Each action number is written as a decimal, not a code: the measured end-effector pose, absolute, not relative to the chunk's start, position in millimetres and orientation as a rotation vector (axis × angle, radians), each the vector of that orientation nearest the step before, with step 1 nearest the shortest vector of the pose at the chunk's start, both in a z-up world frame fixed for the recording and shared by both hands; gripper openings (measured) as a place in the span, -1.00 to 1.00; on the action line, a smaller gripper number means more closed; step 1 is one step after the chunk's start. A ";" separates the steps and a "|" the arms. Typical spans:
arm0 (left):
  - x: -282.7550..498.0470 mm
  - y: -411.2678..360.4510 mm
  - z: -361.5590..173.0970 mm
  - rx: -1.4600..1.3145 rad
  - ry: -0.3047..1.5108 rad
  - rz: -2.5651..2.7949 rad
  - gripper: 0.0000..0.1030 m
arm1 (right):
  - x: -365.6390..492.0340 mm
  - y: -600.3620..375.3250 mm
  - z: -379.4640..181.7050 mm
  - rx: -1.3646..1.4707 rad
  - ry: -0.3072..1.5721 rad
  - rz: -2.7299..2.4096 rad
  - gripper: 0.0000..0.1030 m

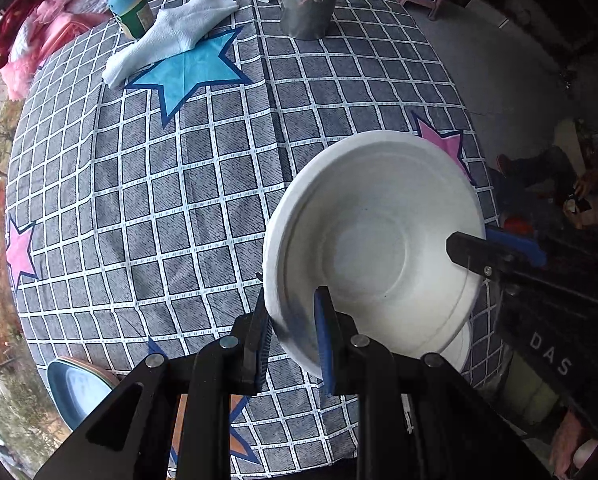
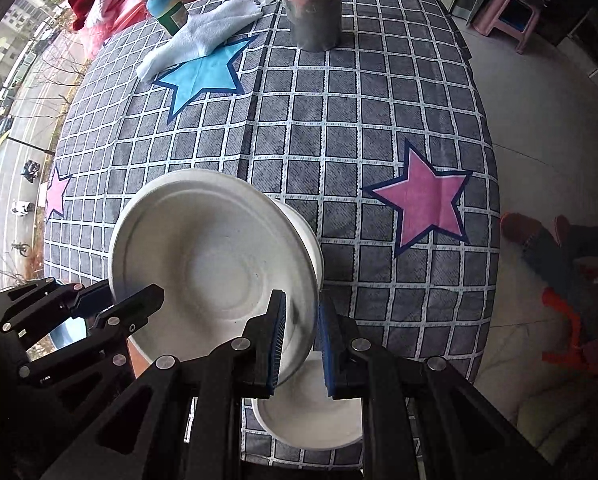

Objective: Organize plates and bowls
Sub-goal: 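Lift the white bowl with the right gripper over another white bowl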

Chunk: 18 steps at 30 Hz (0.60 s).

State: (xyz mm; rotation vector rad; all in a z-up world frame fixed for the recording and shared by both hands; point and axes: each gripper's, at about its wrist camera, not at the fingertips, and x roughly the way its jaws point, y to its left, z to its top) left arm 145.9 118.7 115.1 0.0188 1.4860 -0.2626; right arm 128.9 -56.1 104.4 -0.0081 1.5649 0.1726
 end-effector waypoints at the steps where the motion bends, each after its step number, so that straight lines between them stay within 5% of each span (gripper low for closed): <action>1: 146.7 118.8 113.5 0.018 1.490 -0.261 -0.56 | 130.0 -55.6 102.0 -0.009 1.571 0.174 -0.65; 18: 151.5 108.0 85.0 0.061 1.556 -0.263 -0.56 | 141.2 -60.6 74.4 -0.005 1.629 0.156 -0.65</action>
